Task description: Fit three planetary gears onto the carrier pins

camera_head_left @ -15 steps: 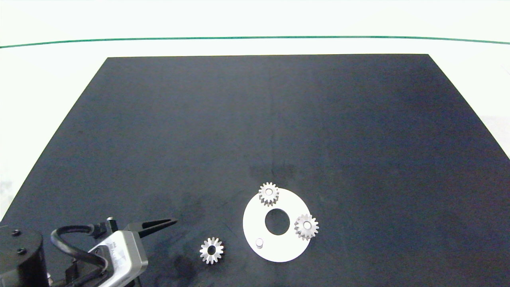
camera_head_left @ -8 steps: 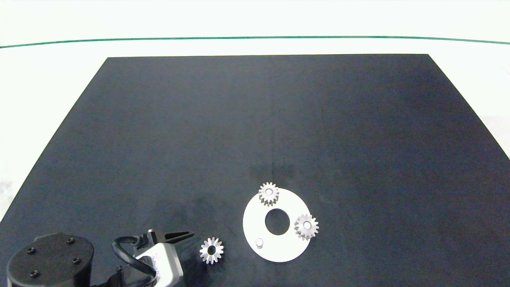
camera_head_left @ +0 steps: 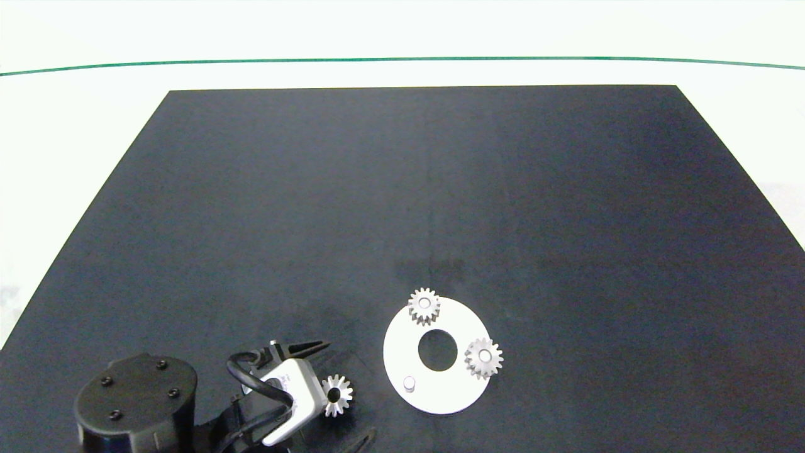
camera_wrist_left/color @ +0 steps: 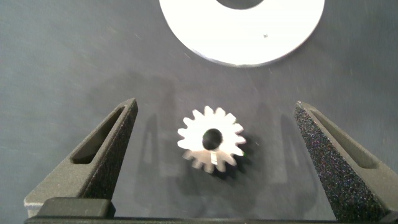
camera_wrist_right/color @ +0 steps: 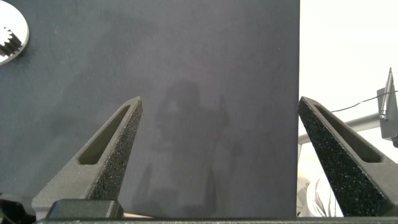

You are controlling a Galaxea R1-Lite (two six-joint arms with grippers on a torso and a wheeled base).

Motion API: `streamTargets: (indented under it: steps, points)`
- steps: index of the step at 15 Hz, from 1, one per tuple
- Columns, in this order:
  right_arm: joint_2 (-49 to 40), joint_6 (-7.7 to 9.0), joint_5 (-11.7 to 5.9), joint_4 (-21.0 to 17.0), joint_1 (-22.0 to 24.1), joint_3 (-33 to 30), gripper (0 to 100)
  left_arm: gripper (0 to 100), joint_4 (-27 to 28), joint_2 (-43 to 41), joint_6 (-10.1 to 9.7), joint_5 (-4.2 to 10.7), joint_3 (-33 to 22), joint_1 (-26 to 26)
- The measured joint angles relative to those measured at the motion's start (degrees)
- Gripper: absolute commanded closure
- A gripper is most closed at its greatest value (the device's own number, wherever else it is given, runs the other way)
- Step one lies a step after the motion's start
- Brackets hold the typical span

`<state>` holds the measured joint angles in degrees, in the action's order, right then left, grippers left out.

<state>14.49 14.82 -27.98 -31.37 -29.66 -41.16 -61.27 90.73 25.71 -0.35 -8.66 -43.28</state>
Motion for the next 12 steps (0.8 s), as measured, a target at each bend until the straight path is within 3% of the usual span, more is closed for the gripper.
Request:
streamTargets:
  steps: [9,12]
  points:
    - [0.1,0.09,0.09,0.0,-0.1,-0.4,0,0,-0.2,0.9,0.83,0.02,2.4,1.2]
    - [0.2,0.11,0.11,0.0,-0.1,-0.7,0,5,-0.4,0.7,0.91,0.02,2.8,1.6]
